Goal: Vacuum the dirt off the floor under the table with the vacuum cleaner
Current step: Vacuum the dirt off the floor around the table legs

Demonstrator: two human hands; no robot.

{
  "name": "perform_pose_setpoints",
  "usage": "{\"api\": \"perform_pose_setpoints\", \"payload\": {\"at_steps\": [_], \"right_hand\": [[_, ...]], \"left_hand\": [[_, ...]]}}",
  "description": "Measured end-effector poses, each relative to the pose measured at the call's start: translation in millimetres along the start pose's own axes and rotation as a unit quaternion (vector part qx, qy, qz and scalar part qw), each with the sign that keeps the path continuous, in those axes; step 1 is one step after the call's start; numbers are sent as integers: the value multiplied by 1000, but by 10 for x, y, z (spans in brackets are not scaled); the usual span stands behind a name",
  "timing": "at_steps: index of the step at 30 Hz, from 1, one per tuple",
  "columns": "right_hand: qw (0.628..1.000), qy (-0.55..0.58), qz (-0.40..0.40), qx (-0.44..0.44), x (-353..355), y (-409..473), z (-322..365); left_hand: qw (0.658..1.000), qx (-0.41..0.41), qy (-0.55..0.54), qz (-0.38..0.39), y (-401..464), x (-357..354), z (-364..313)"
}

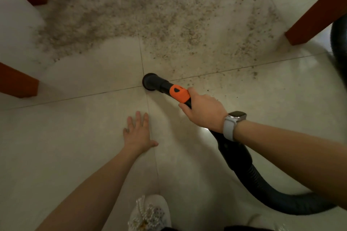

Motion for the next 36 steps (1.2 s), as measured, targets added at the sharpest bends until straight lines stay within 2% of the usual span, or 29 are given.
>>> {"api": "perform_pose_setpoints", "payload": {"at_steps": [10, 23, 27, 31, 36], "right_hand": [[997, 76, 20, -1, 107, 448, 58], [999, -6, 42, 23, -153, -179, 111], [1000, 2, 21, 14, 21, 78, 147], [998, 65, 22, 13, 89, 374, 235], [998, 48, 40, 24, -150, -9, 177]], "left_hand": [[1000, -3, -28, 4, 13, 5, -29], [1000, 9, 1, -6, -20, 37, -11], [1000, 11, -4, -9, -12, 39, -2], [1000, 5, -4, -10, -14, 36, 12], [1000, -13, -11, -3, -10, 66, 88]]}}
Point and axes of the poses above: each hand's wrist, its own y-axis towards the middle knuckle, its own x-axis out of the back of the hand, z = x × y, the point moved 8 cm from there along y, towards the middle knuckle, and after that the axes turned 11 degrees about z, right-handed, at the moved point
